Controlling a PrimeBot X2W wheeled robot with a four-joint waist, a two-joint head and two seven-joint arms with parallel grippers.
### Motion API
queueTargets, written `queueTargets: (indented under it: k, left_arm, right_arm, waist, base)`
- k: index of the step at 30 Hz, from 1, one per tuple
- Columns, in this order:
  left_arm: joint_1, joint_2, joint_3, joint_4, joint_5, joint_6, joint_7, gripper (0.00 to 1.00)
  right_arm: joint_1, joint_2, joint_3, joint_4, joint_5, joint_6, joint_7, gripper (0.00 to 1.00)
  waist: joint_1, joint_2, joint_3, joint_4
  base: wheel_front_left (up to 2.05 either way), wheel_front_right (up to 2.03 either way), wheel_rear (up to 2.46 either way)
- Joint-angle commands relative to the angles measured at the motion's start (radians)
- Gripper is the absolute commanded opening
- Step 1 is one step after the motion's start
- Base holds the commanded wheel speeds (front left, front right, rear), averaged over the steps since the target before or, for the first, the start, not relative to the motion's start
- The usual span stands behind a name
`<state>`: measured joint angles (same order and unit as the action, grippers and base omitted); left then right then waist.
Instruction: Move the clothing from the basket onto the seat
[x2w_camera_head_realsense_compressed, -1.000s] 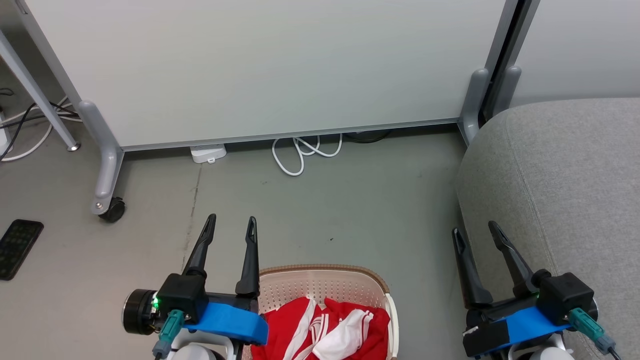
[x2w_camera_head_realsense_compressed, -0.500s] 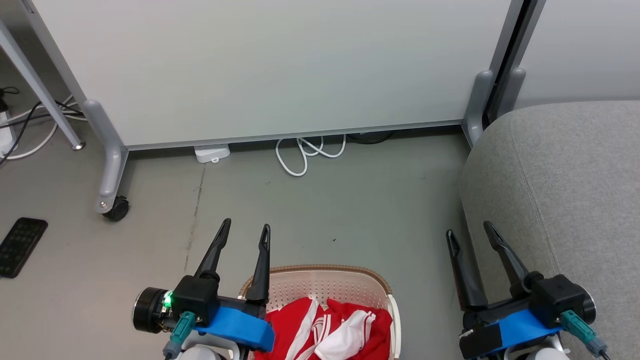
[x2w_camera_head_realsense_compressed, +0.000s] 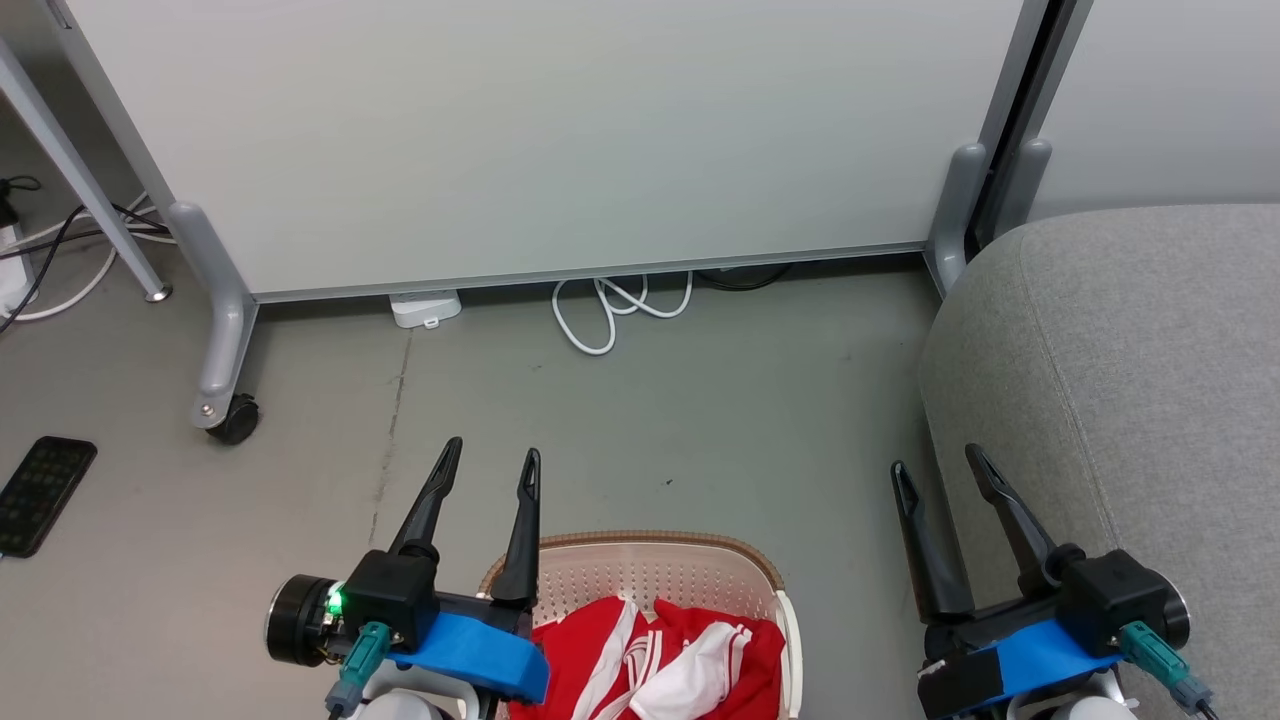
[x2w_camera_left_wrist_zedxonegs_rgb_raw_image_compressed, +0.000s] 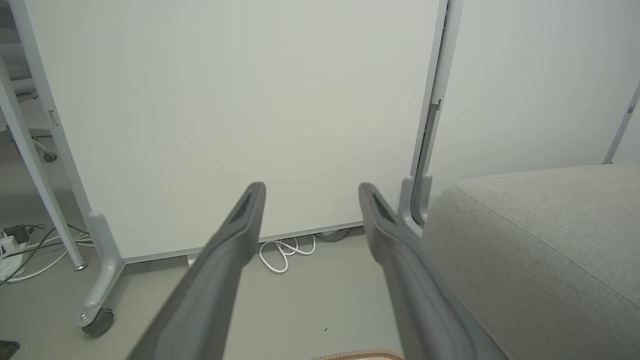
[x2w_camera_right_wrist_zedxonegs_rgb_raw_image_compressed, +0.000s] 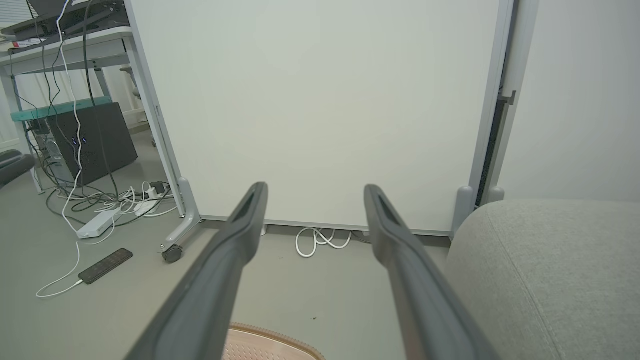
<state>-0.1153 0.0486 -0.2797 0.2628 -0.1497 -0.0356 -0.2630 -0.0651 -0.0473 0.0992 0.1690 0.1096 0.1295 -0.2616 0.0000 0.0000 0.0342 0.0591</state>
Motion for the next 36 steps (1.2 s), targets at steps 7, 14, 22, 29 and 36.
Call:
queueTargets:
  k: [7,14,22,29,36]
  left_arm:
    - [-0.025,0.003,-0.005,0.010,0.014,-0.012,-0.003,1.00]
    - [-0.089,0.010,-0.023,0.063,0.049,-0.051,-0.003,1.00]
    - [-0.227,0.025,-0.086,0.160,0.086,-0.086,-0.003,1.00]
    - [-0.359,0.043,-0.170,0.266,0.098,-0.095,-0.003,1.00]
    - [-0.488,0.081,-0.316,0.399,0.077,-0.094,-0.003,1.00]
  right_arm:
    - [-0.001,-0.005,0.001,-0.001,0.005,0.002,-0.005,1.00]
    - [-0.021,-0.005,-0.001,-0.006,-0.003,0.002,-0.005,1.00]
    - [-0.073,-0.005,-0.010,-0.028,-0.022,0.002,-0.005,1.00]
    - [-0.154,-0.005,-0.017,-0.054,-0.034,0.002,-0.005,1.00]
    - [-0.235,-0.004,-0.012,-0.085,-0.027,0.002,-0.005,1.00]
  waist:
    - [0.0000,0.0000,0.007,0.000]
    - [0.0000,0.0000,0.035,-0.008]
    - [0.0000,0.0000,0.129,-0.044]
    - [0.0000,0.0000,0.258,-0.102]
    - [0.0000,0.0000,0.399,-0.169]
  base:
    - [0.00,0.00,0.00]
    - [0.00,0.00,0.00]
    - [0.00,0.00,0.00]
    - [0.00,0.00,0.00]
    - [0.00,0.00,0.00]
